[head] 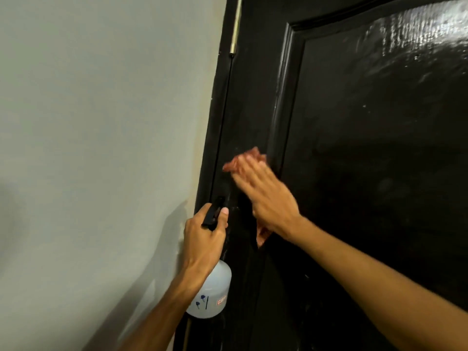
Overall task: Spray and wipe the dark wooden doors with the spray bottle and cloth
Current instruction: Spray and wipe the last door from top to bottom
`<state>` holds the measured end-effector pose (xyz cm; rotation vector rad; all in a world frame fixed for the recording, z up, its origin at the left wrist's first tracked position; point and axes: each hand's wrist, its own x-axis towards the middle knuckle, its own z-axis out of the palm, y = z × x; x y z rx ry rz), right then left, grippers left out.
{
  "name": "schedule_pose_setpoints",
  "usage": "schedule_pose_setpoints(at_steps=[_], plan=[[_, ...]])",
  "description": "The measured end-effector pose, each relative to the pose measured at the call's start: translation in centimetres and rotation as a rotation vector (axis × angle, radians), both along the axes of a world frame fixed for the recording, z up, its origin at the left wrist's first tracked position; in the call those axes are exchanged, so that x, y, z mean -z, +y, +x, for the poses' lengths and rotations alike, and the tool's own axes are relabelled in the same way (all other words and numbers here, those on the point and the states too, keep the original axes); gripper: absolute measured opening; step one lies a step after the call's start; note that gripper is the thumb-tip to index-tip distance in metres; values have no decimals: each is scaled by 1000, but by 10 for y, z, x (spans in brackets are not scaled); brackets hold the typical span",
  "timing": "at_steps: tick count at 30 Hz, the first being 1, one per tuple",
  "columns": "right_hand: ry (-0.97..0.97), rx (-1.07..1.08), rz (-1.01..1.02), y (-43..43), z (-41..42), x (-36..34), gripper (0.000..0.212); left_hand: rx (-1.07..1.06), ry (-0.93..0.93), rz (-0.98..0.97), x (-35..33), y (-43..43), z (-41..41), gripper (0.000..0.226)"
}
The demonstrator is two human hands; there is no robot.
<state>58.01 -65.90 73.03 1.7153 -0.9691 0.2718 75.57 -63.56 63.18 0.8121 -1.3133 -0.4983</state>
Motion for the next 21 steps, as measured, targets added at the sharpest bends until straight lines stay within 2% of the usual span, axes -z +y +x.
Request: schedule_pose_setpoints(at_steps=[2,3,8,10,13,15,17,19,21], plan=[[180,-1,121,-7,6,38,80,-27,-24,2,4,-5,8,40],[224,-27,135,-11,7,33,79,-36,-34,-6,5,-6,11,40],[-52,25,-81,-19,23,-64,82,-47,-18,-15,12,-9,22,21],[-56,-17,-60,-23,27,-37,81,-72,-17,-10,16,-8,25,22],[254,-44,165,-24,30,69,79,-76,-23,-6,20,-2,27,26],[375,-17,255,-21,27,90,76,-71,-29,4,23,1,30,25],[258,-63,171,-25,30,51,76,-84,-17,0,24,2,33,20],[38,-36,13,-24,32,0,80,-97,-10,1,26,1,35,20],[-103,14,-34,-21,32,-14,82,-96,0,4,30,3,36,20]])
